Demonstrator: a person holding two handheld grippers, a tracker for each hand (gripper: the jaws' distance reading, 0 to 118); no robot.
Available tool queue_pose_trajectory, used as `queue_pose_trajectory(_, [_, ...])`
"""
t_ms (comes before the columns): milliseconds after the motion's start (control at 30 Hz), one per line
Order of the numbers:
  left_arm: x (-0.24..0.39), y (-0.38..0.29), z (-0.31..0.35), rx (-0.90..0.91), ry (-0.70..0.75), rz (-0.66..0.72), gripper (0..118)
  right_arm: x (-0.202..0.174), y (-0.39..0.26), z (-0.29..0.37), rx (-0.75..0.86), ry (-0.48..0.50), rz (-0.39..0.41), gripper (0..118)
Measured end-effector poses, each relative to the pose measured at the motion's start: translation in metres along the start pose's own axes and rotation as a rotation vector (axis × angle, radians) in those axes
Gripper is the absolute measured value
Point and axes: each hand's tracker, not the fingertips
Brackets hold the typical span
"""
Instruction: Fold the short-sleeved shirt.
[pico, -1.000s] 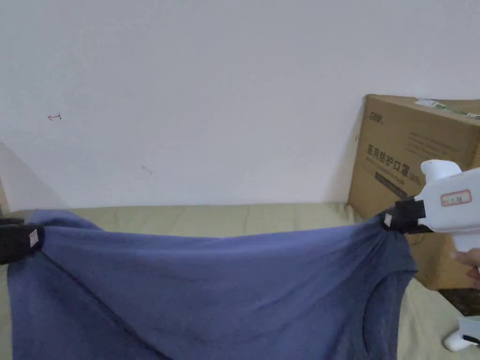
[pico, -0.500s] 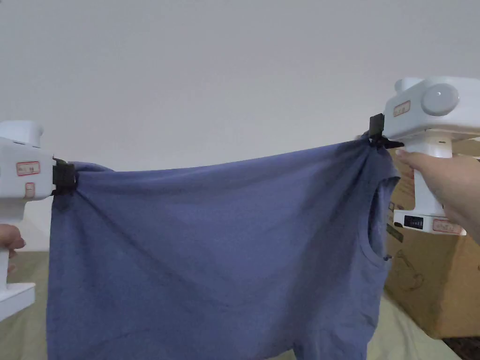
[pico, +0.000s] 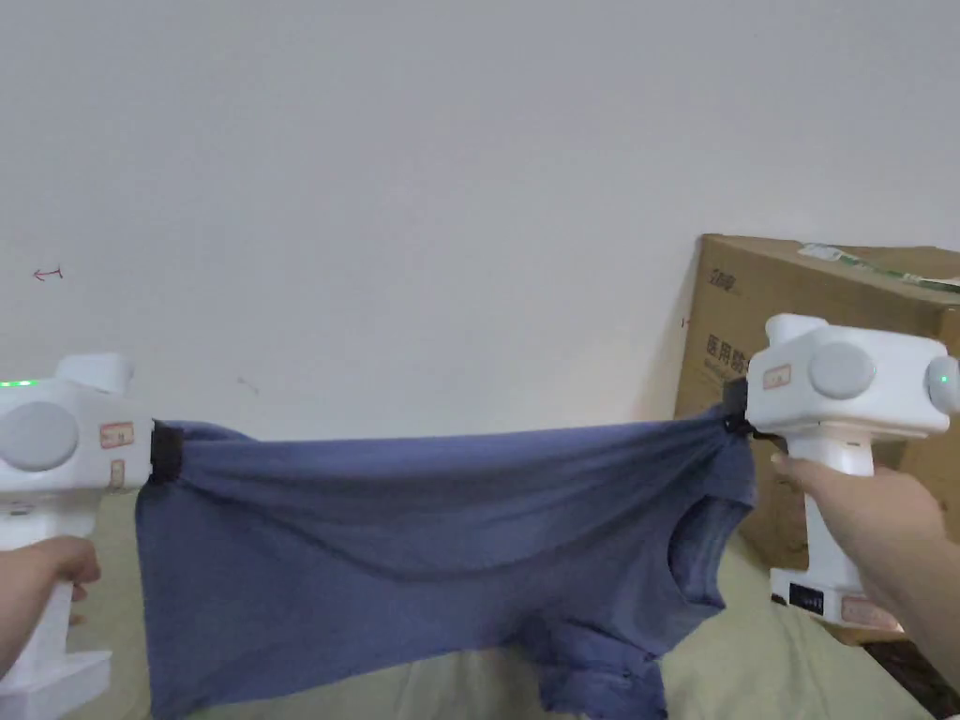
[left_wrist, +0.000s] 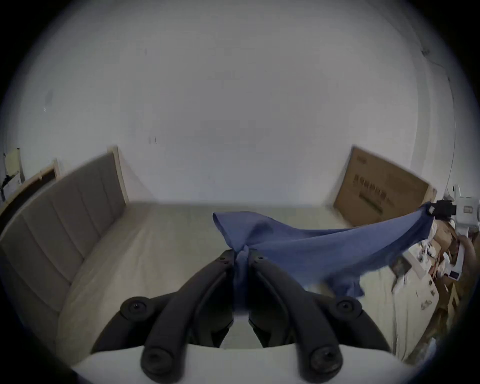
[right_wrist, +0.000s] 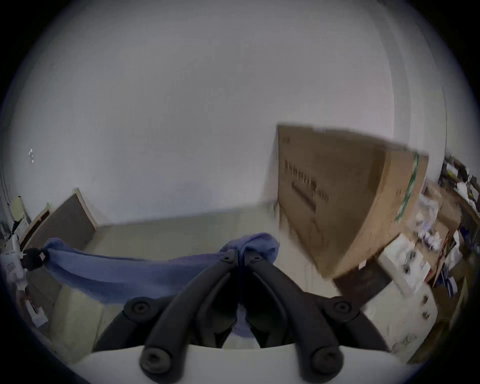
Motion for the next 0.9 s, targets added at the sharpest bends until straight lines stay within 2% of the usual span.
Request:
queue_pose_trajectory(100, [-0.005, -0.067, -0.027, -0.204, -0.009, 0.03, 7, 0.017, -0.083, -0.027, -0.183, 0.001, -0.03, 2])
queue_pose_trajectory(200, [-0.014, -0.141, -0.042, -0.379, -0.018, 0.042, 7, 0.034, -0.168, -0.042, -0.393, -0.002, -0.006, 2])
queue_pose_trajectory(333, [-0.023, -0.226, -0.012, -0.571, -0.064, 0.011, 7, 0.062, -0.259, -0.017, -0.582, 0.048, 0.061, 2])
queue_pose_trajectory(400, [-0.032, -0.256, 0.01, -0.642, -0.055, -0.037, 7, 0.079, -0.29, 0.005, -0.658, 0.099, 0.047, 2])
queue_pose_trajectory(500, [-0.05, -0.291, 0.044, -0.712, -0.105, -0.012, 7, 0.101, -0.323, 0.049, -0.723, 0.108, 0.058, 2])
queue_pose_trajectory(567, [-0.054, -0.306, 0.068, -0.74, -0.132, -0.004, 7, 0.113, -0.34, 0.075, -0.773, 0.164, 0.032, 2])
queue_pose_trajectory(600, [-0.037, -0.309, 0.1, -0.74, -0.135, -0.018, 7, 0.114, -0.348, 0.094, -0.788, 0.172, 0.033, 2])
queue_pose_trajectory(767, [-0.035, -0.324, 0.137, -0.774, -0.154, -0.008, 7, 0.118, -0.366, 0.139, -0.784, 0.155, 0.041, 2])
queue_pose_trajectory(900, [-0.03, -0.321, 0.157, -0.714, -0.146, 0.033, 7, 0.118, -0.369, 0.154, -0.732, 0.125, -0.076, 2])
